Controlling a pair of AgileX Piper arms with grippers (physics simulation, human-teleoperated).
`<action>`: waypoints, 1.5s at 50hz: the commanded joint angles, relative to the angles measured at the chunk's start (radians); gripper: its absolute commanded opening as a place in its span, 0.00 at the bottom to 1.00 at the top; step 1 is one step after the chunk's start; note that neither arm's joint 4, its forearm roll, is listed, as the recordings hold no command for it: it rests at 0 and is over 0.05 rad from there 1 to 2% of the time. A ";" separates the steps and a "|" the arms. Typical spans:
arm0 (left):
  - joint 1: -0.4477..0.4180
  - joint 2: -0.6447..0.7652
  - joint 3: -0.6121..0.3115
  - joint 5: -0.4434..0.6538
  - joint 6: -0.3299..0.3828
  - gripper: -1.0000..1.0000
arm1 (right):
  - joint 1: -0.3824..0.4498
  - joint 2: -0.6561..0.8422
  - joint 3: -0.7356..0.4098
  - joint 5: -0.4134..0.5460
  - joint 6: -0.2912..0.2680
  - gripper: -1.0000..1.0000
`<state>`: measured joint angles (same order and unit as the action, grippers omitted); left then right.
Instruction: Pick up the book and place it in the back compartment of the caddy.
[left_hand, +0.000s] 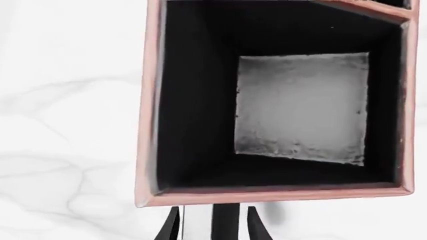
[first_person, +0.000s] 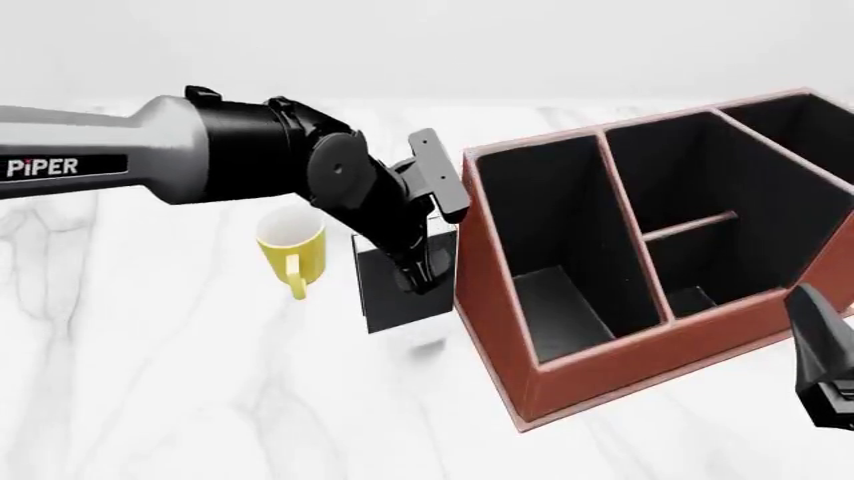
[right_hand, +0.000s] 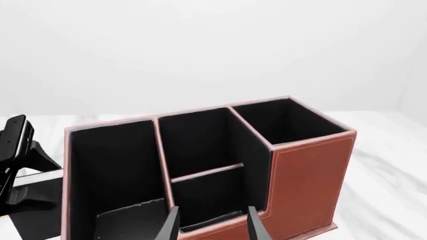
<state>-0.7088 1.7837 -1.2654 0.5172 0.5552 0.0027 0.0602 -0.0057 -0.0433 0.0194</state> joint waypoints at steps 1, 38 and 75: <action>0.000 0.026 0.055 -0.054 -0.018 1.00 | 0.000 -0.001 0.000 0.001 0.000 1.00; 0.090 0.018 0.125 -0.115 -0.084 0.00 | -0.010 -0.015 -0.003 0.012 0.009 1.00; -0.040 -0.361 -0.411 0.576 -0.189 0.00 | -0.008 -0.042 -0.004 0.036 0.005 1.00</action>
<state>-0.6951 1.5051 -1.4481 0.8820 0.3969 -0.0054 0.0315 -0.0070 -0.0208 0.0240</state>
